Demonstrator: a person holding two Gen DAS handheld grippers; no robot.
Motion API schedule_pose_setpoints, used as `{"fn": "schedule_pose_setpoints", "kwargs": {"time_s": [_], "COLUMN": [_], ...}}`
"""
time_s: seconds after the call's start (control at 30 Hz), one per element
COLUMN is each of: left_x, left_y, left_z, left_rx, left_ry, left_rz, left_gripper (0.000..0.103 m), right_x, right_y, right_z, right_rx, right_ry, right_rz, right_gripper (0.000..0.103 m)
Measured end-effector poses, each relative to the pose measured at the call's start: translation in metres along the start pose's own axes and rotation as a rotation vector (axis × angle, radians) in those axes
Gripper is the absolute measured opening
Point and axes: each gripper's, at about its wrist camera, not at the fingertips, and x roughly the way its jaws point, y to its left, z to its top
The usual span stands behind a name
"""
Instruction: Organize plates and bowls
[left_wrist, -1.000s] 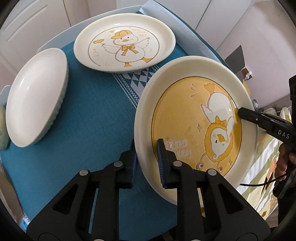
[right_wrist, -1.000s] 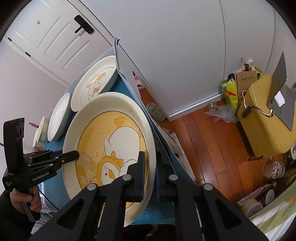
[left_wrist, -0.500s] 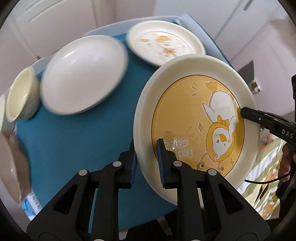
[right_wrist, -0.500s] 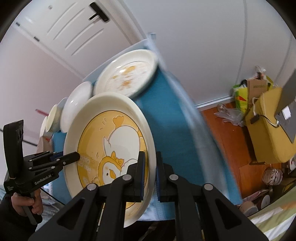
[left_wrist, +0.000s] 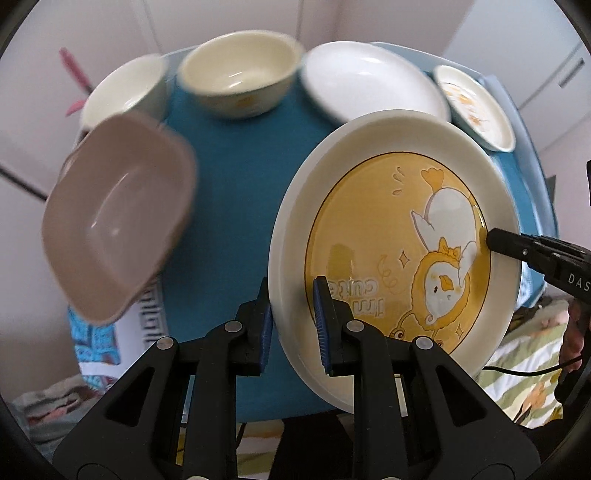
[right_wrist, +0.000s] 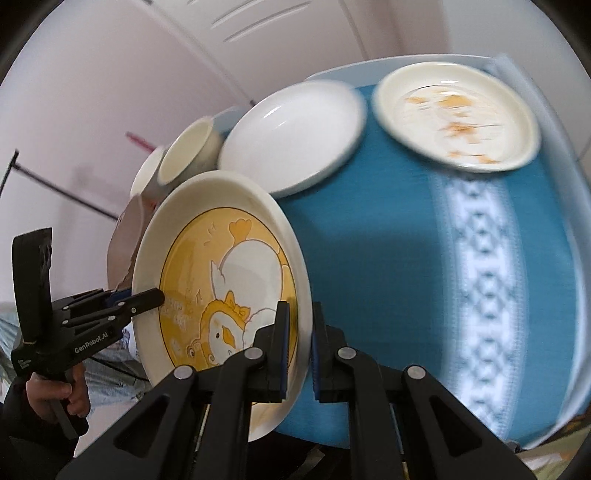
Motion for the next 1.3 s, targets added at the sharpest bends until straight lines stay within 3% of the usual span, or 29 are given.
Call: {"fn": "schedule_pose_setpoints", "kwargs": {"time_s": [0.27, 0.53, 0.9, 1.07, 1.1, 1.17, 1.2, 1.23, 1.27, 1.3], "left_x": [0.023, 0.033, 0.028, 0.025, 0.024, 0.021, 0.019, 0.014, 0.01, 0.005], "left_y": [0.042, 0.053, 0.041, 0.036, 0.034, 0.029, 0.028, 0.026, 0.022, 0.02], "left_z": [-0.013, -0.023, -0.034, -0.042, -0.045, -0.049, -0.052, -0.056, -0.058, -0.061], "left_rx": [-0.048, -0.042, -0.025, -0.006, 0.002, 0.013, 0.016, 0.013, 0.01, 0.008], "left_ry": [0.003, -0.013, -0.043, -0.042, -0.043, -0.054, -0.067, -0.089, -0.108, -0.118], "left_rz": [-0.005, -0.016, -0.002, 0.031, 0.047, 0.065, 0.076, 0.085, 0.088, 0.09], "left_gripper": [0.017, 0.017, 0.018, 0.025, 0.03, 0.056, 0.079, 0.086, 0.086, 0.086], "right_x": [0.044, 0.063, 0.063, 0.062, 0.061, 0.057, 0.056, 0.053, 0.05, 0.046], "right_y": [0.042, 0.044, 0.046, 0.047, 0.046, 0.041, 0.04, 0.039, 0.039, 0.039], "right_z": [-0.001, 0.0, -0.003, -0.006, -0.006, -0.008, -0.008, -0.008, -0.009, -0.008], "right_rx": [-0.047, -0.055, -0.055, -0.055, -0.042, -0.008, 0.001, 0.004, 0.004, 0.004], "right_ry": [0.055, 0.068, 0.07, 0.061, 0.059, 0.05, 0.043, 0.031, 0.016, 0.001], "right_rz": [-0.016, -0.059, -0.074, -0.082, -0.075, -0.058, -0.052, -0.045, -0.041, -0.035], "right_gripper": [0.009, 0.009, 0.011, 0.011, 0.011, 0.011, 0.011, 0.015, 0.018, 0.033]}}
